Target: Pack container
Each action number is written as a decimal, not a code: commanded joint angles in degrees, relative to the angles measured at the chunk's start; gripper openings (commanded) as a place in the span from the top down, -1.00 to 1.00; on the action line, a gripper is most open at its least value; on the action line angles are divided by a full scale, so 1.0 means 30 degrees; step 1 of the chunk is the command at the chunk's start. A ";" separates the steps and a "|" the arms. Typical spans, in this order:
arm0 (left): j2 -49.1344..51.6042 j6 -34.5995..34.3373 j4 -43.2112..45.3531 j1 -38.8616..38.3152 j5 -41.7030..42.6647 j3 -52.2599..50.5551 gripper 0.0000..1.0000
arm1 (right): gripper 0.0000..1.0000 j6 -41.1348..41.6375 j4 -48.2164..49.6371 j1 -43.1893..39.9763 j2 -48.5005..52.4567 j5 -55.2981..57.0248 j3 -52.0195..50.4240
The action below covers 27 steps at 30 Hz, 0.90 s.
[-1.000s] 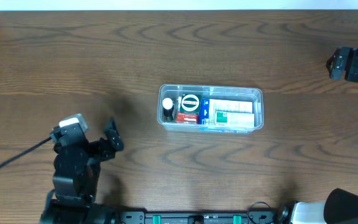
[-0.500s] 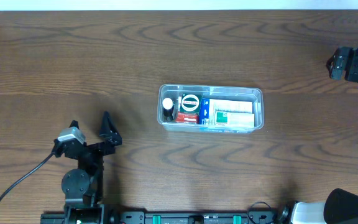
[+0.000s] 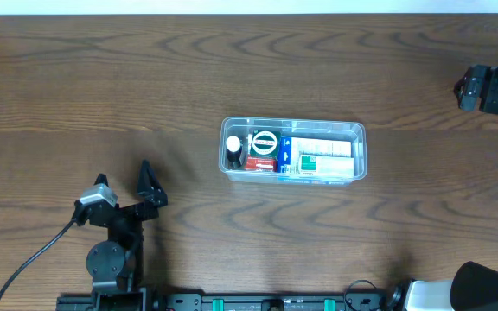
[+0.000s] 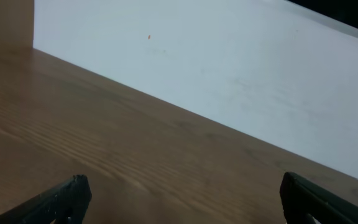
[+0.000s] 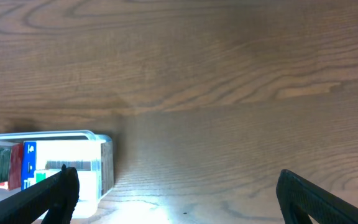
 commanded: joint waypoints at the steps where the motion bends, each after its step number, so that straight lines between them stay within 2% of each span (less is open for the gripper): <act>1: -0.0627 0.0401 -0.0146 0.0102 0.0270 -0.0219 -0.96 | -0.99 0.0270 -0.0022 -0.0138 0.0087 -0.0022 0.0066; 11: -0.1399 0.0466 -0.1333 0.0102 0.0262 -0.1035 -0.96 | -0.97 0.0270 -0.0022 -0.0138 0.0080 -0.0022 0.0066; 16: -0.1399 0.0561 -0.3104 0.0102 0.0262 -0.1035 -0.96 | -0.99 0.0270 -0.0022 -0.0138 0.0087 -0.0022 0.0066; 27: -0.1333 0.0670 -0.3053 0.0080 0.0313 -0.1035 -0.96 | -0.99 0.0270 -0.0022 -0.0138 0.0087 -0.0022 0.0066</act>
